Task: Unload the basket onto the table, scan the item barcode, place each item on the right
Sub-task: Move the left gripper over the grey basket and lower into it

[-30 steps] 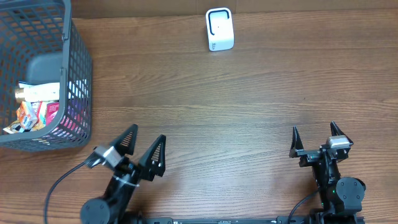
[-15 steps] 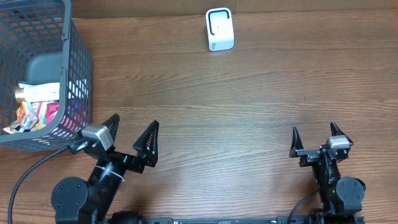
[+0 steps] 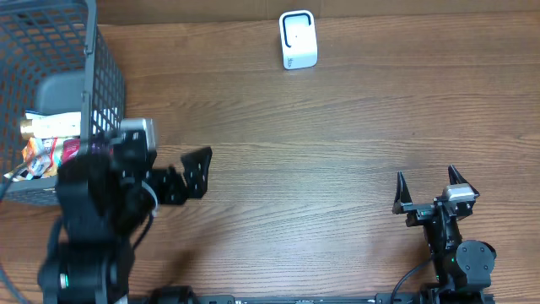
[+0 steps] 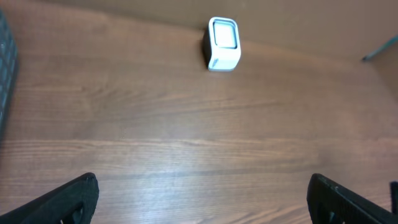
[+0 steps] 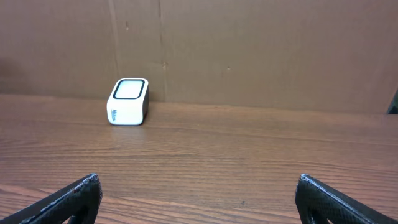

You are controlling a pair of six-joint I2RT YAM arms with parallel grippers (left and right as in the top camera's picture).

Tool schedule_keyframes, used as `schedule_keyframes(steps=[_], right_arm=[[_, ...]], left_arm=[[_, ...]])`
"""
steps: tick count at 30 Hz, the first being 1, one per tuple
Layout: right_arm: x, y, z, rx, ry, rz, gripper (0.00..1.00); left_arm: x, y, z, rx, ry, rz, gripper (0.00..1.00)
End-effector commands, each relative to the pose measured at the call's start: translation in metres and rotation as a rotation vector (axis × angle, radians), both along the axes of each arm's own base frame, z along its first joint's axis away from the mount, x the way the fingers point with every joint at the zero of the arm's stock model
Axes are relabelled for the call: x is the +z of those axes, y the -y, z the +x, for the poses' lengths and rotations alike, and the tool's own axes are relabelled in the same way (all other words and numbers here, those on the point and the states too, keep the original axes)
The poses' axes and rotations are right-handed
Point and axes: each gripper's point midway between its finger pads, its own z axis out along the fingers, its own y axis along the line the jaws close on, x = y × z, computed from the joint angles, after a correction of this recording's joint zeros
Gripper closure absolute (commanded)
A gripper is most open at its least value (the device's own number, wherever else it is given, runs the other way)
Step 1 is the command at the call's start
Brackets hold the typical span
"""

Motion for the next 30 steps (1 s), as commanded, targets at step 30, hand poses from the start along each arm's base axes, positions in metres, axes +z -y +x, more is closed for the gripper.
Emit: schedule_keyframes(steps=[30], right_arm=[[-0.002, 0.001, 0.000, -0.006, 0.003, 0.004, 0.00]], left_arm=[[0.102, -0.228, 0.030, 0.985, -0.038, 0.008, 0.00]])
